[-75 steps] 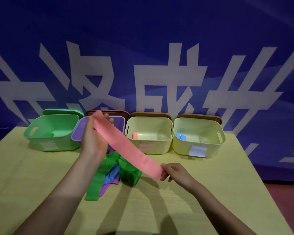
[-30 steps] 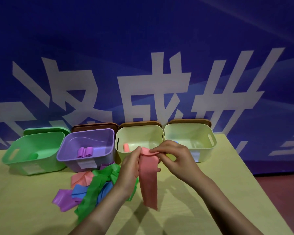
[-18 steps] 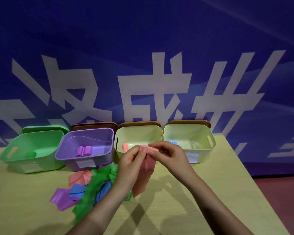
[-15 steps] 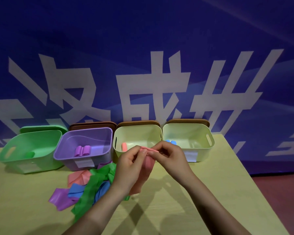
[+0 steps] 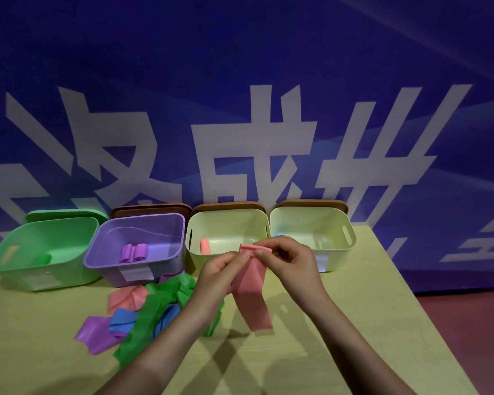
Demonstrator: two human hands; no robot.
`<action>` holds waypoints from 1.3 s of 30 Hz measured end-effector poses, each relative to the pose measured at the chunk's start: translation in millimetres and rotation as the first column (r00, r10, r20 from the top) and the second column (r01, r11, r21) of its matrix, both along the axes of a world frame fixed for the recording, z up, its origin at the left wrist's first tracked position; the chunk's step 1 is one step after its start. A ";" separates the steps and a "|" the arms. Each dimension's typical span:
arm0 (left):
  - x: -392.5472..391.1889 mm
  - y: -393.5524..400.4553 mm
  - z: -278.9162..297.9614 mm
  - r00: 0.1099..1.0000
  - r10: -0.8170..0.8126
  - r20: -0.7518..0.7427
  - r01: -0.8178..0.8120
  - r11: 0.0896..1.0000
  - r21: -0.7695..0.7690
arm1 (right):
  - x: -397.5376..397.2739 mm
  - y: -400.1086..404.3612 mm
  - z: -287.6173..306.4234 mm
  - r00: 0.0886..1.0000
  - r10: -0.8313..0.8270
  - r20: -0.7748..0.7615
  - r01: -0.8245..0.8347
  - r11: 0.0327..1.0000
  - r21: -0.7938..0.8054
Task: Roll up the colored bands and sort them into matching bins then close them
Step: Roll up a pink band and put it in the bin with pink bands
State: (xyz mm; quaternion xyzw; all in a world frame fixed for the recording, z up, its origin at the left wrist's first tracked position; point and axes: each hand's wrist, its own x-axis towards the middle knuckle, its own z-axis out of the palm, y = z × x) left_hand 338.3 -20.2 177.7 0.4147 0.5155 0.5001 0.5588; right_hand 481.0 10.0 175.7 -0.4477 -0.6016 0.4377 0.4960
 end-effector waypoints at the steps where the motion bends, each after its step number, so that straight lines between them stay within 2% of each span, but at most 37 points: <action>1: 0.2 0.3 -1.8 0.999 0.016 0.028 -0.015 1.000 -0.017 | 0.5 -0.1 -0.4 1.000 -0.006 0.025 0.005 1.000 0.026; 7: 1.7 2.8 -8.4 0.987 0.053 0.149 -0.042 0.996 -0.079 | 6.7 -1.4 0.5 0.955 0.020 0.295 -0.114 0.945 0.306; 12: -0.2 0.8 -3.9 0.980 0.057 0.190 -0.043 0.996 -0.078 | 16.7 2.4 0.4 0.917 0.126 0.379 -0.246 0.926 0.287; 16: -1.0 -2.5 -3.4 0.994 0.037 0.100 -0.032 0.998 -0.056 | 18.3 1.5 0.3 0.898 0.114 0.425 -0.267 0.909 0.320; 18: -1.4 -3.7 -2.9 0.997 0.035 0.068 -0.033 0.999 -0.032 | 16.9 -1.4 4.4 0.902 0.159 0.401 -0.284 0.918 0.277; 20: -2.9 -3.1 -3.3 0.998 0.048 0.049 -0.048 0.999 -0.004 | 13.5 -5.0 7.1 0.938 0.198 0.285 -0.251 0.955 0.161; 23: -2.3 -4.2 -2.3 0.998 0.037 -0.050 -0.034 0.998 0.055 | 8.8 -7.4 7.2 0.988 0.122 0.098 -0.120 0.992 -0.024; 25: -0.6 -7.0 0.0 0.990 0.037 -0.139 -0.023 0.994 0.103 | 7.6 -8.0 7.5 0.992 0.118 0.042 -0.113 0.988 -0.101; 28: -0.8 -9.8 1.0 0.970 0.041 -0.238 -0.004 0.988 0.156 | 7.2 -9.2 8.6 0.988 0.154 0.022 -0.151 0.983 -0.106; 33: -2.5 -13.1 1.0 0.971 0.040 -0.236 0.001 0.985 0.170 | 6.4 -8.4 9.8 0.982 0.187 0.042 -0.181 0.977 -0.109; 39: -6.5 -13.4 -0.7 0.934 0.073 -0.350 0.023 0.965 0.261 | -0.3 -12.6 9.1 0.984 0.174 0.039 -0.168 0.979 -0.113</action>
